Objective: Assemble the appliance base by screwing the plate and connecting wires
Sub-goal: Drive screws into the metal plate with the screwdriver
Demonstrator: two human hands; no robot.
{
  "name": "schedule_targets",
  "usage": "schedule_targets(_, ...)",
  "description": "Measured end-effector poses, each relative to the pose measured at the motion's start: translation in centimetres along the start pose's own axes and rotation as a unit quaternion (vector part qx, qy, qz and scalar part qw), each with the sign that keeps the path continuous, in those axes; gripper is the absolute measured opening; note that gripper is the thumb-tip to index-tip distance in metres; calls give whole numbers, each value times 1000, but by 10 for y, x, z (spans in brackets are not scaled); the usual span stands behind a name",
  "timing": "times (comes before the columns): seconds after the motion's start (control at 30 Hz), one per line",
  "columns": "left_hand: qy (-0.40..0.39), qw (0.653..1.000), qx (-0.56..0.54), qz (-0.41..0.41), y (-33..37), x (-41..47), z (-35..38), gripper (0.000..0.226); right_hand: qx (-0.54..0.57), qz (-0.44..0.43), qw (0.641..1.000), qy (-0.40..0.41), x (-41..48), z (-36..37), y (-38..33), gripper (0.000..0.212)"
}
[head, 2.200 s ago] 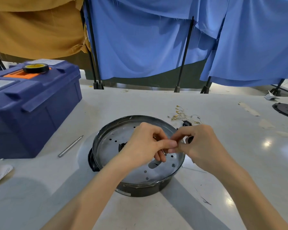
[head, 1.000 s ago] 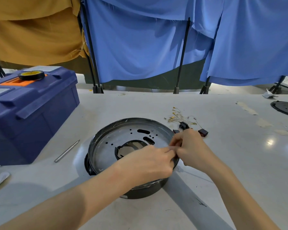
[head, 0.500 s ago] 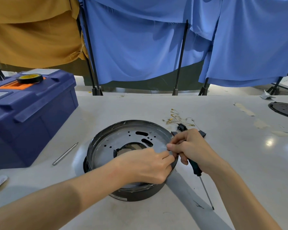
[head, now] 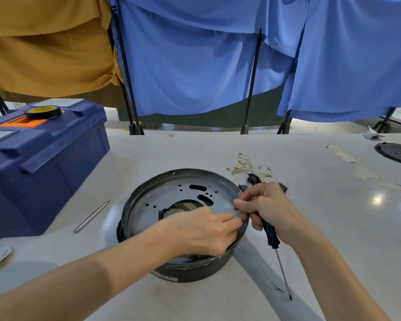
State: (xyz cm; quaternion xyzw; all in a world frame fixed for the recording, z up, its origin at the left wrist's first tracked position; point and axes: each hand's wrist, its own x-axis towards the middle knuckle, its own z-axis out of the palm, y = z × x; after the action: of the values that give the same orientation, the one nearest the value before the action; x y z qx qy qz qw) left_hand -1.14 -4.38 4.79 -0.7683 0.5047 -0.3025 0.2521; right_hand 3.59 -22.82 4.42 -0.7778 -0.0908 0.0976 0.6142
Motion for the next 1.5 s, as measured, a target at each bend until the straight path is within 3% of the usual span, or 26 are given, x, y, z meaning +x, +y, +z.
schedule_targets(0.27, -29, 999, -34, -6, 3, 2, -1, 9, 35, 1, 999, 6, 0, 1, 1, 29)
schedule_targets(0.37, -33, 985, -144, -84, 2, 4, -1, 4, 64, 6, 998, 9, -1, 1, 1, 28)
schedule_targets(0.4, -58, 963, -228, -131, -3, 3, 2, 8, 80, 11, 997, 8, -2, 0, 1, 25)
schedule_targets(0.47, -126, 872, -406, -242, -9, 1, 2, 23, 120, 21, 993, 7, -4, -3, 1, 19)
schedule_targets(0.53, -135, 822, -468, -296, -7, 0, 0, 45, 155, 27, 987, 16, -6, -7, 1, 14)
schedule_targets(0.6, -162, 818, -455, -312, 1, 0, -8, 76, 177, 29, 983, 36, -8, -13, 2, 10)
schedule_targets(0.67, -205, 832, -415, -306, 10, 1, -17, 90, 189, 34, 980, 50, -10, -19, 3, 9)
schedule_targets(0.77, -228, 873, -324, -283, 25, 6, -25, 70, 199, 42, 977, 57, -12, -24, 7, 8)
schedule_targets(0.9, -194, 883, -290, -314, 41, 11, -31, 33, 217, 58, 972, 70, -13, -25, 14, 5)
schedule_targets(1.1, -146, 854, -356, -350, 17, 2, -36, 25, 242, 97, 960, 100, -14, -26, 20, 9)
schedule_targets(1.27, -63, 787, -455, -411, -29, -1, -40, 21, 251, 123, 958, 64, -14, -13, 16, 12)
schedule_targets(1.43, 16, 733, -482, -479, -60, -5, -51, 21, 312, 108, 943, 53, -13, 8, 6, 9)
schedule_targets(1.5, 68, 691, -513, -505, -66, -7, -55, 18, 345, 83, 934, 43, -13, 15, 1, 9)
